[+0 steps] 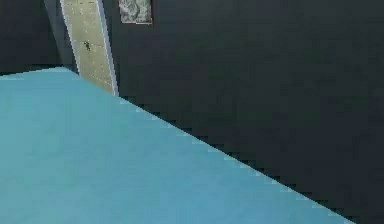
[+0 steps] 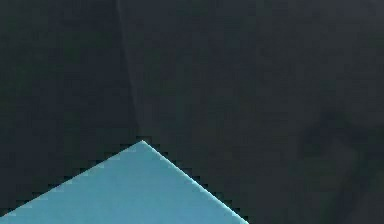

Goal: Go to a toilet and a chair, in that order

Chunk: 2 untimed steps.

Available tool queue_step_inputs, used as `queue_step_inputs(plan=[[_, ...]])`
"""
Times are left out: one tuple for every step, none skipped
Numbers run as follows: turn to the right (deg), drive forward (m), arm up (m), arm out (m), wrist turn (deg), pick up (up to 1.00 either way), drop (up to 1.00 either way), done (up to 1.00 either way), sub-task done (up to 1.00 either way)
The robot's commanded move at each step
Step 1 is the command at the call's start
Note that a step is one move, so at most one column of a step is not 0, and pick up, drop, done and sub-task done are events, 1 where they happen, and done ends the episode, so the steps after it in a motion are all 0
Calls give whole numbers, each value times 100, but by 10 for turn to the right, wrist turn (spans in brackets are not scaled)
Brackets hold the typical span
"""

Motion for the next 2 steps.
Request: queue_step_inputs(plan=[[360,0,0,0,0,0,0,0,0],[0,30,0,0,0,0,0,0,0]])
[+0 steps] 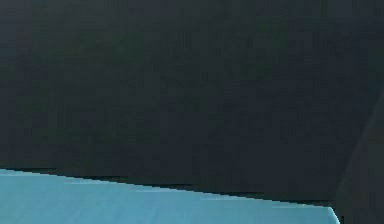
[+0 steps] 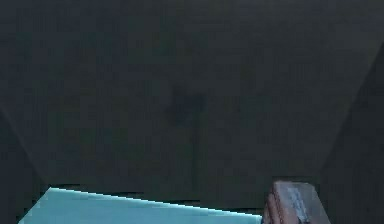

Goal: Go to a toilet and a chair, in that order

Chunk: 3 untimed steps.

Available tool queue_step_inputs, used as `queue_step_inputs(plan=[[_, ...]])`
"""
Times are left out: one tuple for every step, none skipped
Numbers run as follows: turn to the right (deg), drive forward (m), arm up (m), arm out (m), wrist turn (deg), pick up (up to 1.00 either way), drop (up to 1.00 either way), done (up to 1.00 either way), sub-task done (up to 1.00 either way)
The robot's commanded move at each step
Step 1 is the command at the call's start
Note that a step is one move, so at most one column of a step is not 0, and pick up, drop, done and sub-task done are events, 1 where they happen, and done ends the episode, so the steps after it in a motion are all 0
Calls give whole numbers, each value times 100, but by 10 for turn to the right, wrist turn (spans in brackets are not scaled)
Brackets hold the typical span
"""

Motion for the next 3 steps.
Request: queue_step_inputs(plan=[[-450,0,0,0,0,0,0,0,0],[-390,0,0,0,0,0,0,0,0],[0,100,0,0,0,0,0,0,0]])
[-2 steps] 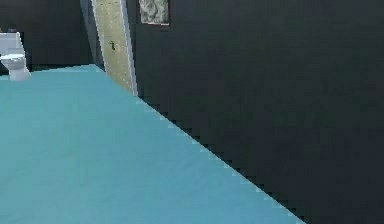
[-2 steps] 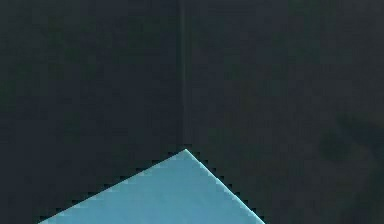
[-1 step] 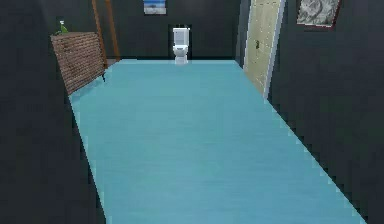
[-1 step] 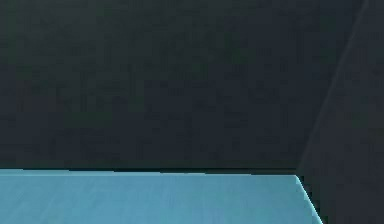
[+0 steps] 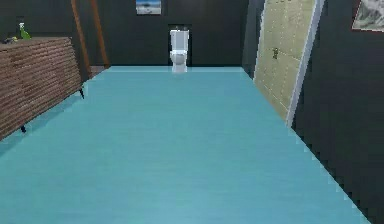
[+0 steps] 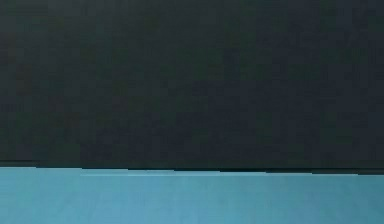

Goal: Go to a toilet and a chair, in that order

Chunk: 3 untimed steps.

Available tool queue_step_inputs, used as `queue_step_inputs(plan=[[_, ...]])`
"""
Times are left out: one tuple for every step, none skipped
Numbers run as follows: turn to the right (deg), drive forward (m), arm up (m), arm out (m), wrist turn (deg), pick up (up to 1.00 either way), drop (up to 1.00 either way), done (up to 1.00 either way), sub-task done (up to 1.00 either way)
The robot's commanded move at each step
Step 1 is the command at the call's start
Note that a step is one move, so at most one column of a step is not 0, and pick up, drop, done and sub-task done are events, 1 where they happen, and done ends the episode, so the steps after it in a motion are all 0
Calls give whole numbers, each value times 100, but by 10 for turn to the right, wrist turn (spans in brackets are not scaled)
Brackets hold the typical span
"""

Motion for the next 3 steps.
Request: queue_step_inputs(plan=[[0,100,0,0,0,0,0,0,0],[0,100,0,0,0,0,0,0,0],[-30,0,0,0,0,0,0,0,0]])
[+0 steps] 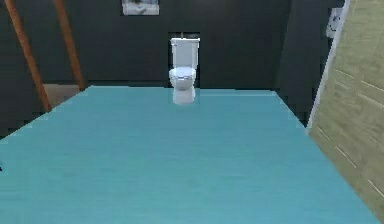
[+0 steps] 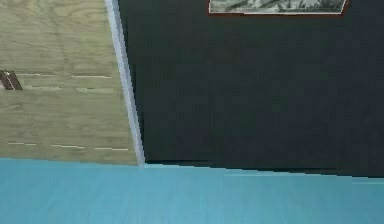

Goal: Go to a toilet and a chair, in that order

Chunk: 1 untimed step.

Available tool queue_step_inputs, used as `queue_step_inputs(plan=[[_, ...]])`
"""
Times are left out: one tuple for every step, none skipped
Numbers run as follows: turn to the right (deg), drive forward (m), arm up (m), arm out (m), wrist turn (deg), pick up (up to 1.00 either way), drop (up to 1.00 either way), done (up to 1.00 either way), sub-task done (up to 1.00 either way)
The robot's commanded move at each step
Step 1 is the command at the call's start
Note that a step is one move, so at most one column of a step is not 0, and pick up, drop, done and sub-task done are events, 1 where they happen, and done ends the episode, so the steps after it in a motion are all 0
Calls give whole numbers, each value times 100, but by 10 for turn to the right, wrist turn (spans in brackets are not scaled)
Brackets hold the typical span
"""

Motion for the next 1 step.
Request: queue_step_inputs(plan=[[0,100,0,0,0,0,0,0,0]])
